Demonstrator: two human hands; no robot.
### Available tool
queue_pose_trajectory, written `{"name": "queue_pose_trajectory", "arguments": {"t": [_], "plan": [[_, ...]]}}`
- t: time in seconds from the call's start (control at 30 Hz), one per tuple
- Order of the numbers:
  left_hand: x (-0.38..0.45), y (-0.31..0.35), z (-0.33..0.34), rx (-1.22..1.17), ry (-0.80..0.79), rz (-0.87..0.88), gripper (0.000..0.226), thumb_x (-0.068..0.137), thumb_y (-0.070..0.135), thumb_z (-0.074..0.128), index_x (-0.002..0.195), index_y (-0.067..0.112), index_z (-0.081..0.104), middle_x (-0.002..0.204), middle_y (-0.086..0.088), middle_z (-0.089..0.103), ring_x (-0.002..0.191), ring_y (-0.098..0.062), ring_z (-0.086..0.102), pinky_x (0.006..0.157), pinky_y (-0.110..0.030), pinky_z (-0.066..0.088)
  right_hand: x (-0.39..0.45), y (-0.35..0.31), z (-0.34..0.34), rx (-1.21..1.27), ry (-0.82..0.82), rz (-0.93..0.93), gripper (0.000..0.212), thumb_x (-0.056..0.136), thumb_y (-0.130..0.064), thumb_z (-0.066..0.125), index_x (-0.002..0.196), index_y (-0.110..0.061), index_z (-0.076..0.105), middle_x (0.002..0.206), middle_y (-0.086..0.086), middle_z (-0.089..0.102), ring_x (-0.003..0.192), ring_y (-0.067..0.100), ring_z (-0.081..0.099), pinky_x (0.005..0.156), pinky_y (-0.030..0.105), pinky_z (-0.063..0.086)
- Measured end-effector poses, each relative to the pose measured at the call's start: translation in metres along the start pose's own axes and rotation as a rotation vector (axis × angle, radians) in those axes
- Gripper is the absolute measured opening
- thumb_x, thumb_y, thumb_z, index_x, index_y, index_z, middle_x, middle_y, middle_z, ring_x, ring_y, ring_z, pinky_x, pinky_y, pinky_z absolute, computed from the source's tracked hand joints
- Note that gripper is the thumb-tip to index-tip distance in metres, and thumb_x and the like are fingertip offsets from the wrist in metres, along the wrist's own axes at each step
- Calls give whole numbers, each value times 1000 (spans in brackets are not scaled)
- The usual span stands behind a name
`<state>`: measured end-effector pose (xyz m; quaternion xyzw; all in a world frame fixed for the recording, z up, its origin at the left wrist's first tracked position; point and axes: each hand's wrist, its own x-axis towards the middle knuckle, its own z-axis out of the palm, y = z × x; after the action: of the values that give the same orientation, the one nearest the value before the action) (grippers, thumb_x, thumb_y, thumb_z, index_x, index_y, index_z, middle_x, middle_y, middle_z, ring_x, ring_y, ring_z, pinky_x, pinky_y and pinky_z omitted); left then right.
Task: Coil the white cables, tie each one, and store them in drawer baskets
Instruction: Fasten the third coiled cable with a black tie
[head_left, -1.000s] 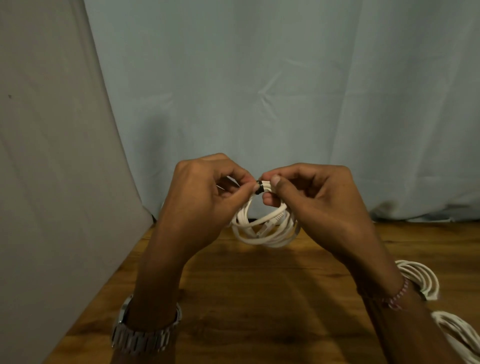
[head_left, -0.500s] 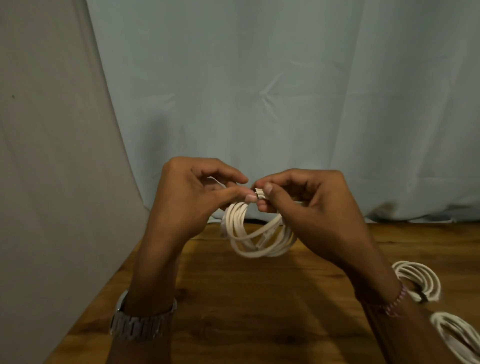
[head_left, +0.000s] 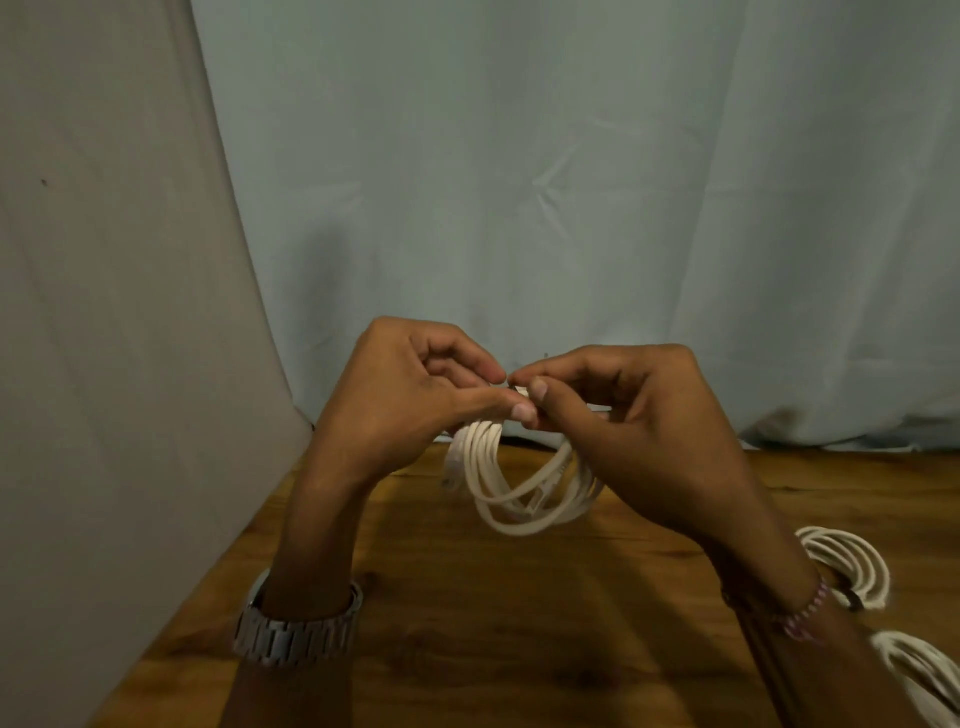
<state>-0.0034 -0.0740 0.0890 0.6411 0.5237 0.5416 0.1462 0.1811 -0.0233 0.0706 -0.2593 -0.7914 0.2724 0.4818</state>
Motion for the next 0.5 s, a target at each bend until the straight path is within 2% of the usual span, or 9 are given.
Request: {"name": "queue_pose_trajectory", "arguments": {"t": [0.17,0.27,0.4,0.5], "plan": [[-1,-1,1,-1,-33,46,34,62,30,85,87,7,77,71,-3,77,65,-16,75,58,-21,55,1,0,-5,74,19,31,13,95,-13,69,102,-15,80,85,-7,79,78,0,74,68,17,58],[-3,-3,-4,-4,-71,53,27,69,23,84,92,9,79,77,-3,78,71,-20,76,64,-30,60,1,0,-7,84,19,42,14,95,-12,68,103,-14,79,86,-6,79,79,0,74,67,14,56],[-5,-3,-9,-24,-131,54,20,82,17,77,101,13,79,83,-2,79,76,-24,76,75,-42,63,1,0,-9,120,24,64,14,95,-13,68,104,-14,78,89,-4,79,82,4,76,75,23,62],[-4,-5,-9,-60,-126,47,18,84,14,75,100,9,79,82,-5,79,75,-30,76,75,-47,63,2,0,-7,110,24,59,13,95,-14,68,103,-16,78,90,-5,79,83,4,75,77,25,62]]}}
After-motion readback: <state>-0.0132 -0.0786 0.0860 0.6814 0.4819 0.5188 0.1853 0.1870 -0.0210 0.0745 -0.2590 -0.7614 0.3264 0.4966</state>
